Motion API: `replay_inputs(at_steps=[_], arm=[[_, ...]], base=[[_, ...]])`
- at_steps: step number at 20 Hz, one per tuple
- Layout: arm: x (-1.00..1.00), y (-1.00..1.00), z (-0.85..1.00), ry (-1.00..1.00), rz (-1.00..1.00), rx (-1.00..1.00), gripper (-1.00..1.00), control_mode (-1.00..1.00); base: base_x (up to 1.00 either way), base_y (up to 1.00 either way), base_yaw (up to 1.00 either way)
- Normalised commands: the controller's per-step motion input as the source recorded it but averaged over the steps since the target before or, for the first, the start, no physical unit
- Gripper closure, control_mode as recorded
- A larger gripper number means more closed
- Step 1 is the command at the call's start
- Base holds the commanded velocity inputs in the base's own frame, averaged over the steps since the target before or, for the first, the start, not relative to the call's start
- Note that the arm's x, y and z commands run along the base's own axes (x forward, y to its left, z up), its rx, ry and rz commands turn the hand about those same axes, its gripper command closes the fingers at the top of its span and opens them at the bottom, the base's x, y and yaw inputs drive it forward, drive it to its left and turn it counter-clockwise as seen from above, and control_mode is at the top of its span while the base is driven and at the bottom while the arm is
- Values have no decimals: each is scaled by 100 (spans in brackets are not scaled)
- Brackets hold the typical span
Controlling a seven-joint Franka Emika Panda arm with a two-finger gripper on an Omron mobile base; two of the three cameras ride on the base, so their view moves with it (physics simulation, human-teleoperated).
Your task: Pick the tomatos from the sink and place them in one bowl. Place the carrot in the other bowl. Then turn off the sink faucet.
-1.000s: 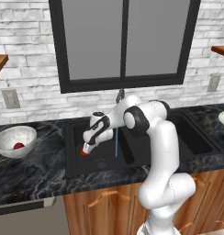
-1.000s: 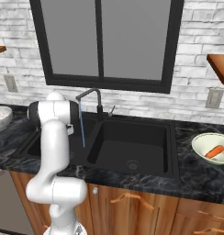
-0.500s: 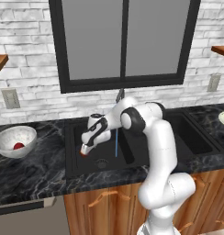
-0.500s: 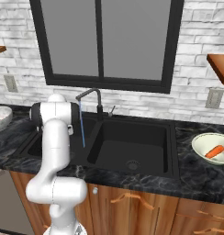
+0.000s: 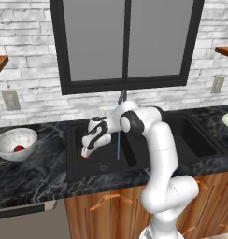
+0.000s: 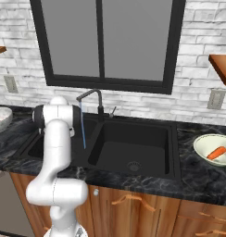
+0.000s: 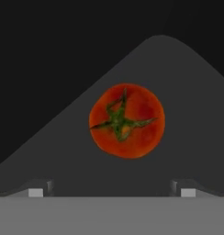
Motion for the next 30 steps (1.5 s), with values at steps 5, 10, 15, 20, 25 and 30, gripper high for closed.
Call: replay_inputs(at_steps=[5,10,15,20,25,30], arm=[[17,7,-9,0,0,0,-100,-100],[17,9,-11,0,0,0,-100,-100],[14,11,-15,0,0,0,-100,-100],[10,9,-16,0,0,0,-100,-100],[5,3,-13,0,0,0,-100,-100],[5,0,-16,0,0,0,-100,-100]], base=[[0,0,0],[0,0,0],[0,0,0],[0,0,0],[0,0,0],[0,0,0]])
